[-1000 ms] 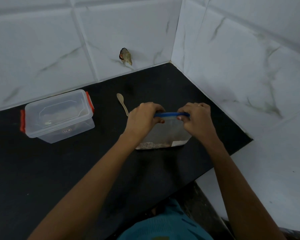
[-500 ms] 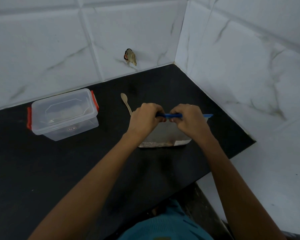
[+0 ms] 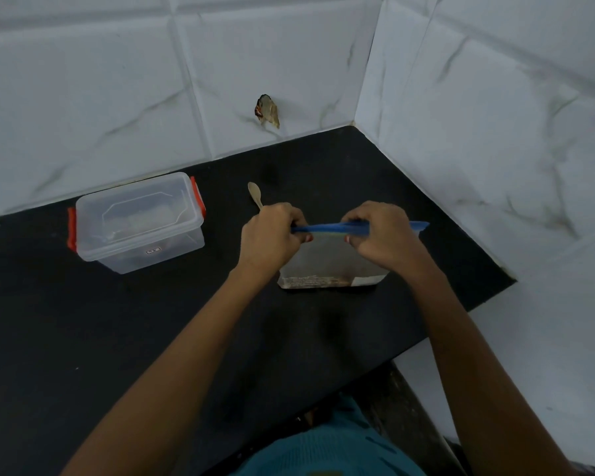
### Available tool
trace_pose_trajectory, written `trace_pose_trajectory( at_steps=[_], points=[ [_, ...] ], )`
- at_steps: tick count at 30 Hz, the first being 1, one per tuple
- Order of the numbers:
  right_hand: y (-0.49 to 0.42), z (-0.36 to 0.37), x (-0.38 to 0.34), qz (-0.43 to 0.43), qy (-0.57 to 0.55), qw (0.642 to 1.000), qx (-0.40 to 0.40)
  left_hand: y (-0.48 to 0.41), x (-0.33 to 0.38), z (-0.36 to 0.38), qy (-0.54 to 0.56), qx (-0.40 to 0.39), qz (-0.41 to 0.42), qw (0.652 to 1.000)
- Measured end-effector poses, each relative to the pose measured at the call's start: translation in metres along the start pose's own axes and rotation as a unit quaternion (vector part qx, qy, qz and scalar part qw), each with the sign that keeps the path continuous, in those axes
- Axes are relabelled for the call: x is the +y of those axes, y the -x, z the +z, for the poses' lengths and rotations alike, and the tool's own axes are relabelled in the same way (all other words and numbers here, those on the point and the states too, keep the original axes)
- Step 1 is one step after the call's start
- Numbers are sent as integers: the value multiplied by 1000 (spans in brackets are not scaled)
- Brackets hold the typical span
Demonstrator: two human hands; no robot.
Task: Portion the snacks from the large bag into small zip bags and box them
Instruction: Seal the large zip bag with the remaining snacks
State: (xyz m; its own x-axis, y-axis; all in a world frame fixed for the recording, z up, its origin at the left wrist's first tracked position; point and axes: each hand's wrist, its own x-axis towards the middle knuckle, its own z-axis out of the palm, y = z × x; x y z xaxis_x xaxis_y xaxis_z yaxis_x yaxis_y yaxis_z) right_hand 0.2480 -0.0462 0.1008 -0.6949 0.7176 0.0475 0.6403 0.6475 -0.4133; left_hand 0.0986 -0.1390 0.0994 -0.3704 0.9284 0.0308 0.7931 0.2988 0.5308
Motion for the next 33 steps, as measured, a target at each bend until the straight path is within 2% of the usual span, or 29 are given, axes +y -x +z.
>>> trace_pose_trajectory(
  at_steps=[5,8,14,17,20,26,33],
  points=[
    [1,-2,-6,-30,48,998,-16,-3,-2,1,22,-9,-5,1000],
    [-2,3,-15,-59,13,998,-14,-4,-2,1,26,-17,12,999],
    [-7,12,-22,-50,-27,998,3,-1,-10,-3,53,-38,52,997],
    [-8,12,-24,-45,-33,998,15,3,-16,-5,82,-18,50,995],
    [-9,10,-24,-37,-37,998,22,5,-23,-7,122,1,9,993],
    [-8,7,-28,-26,-61,998,-16,7,-27,1,141,36,-37,989],
    [-11,11,-40,-44,-44,998,-24,8,-27,-1,142,38,8,989]
  ],
)
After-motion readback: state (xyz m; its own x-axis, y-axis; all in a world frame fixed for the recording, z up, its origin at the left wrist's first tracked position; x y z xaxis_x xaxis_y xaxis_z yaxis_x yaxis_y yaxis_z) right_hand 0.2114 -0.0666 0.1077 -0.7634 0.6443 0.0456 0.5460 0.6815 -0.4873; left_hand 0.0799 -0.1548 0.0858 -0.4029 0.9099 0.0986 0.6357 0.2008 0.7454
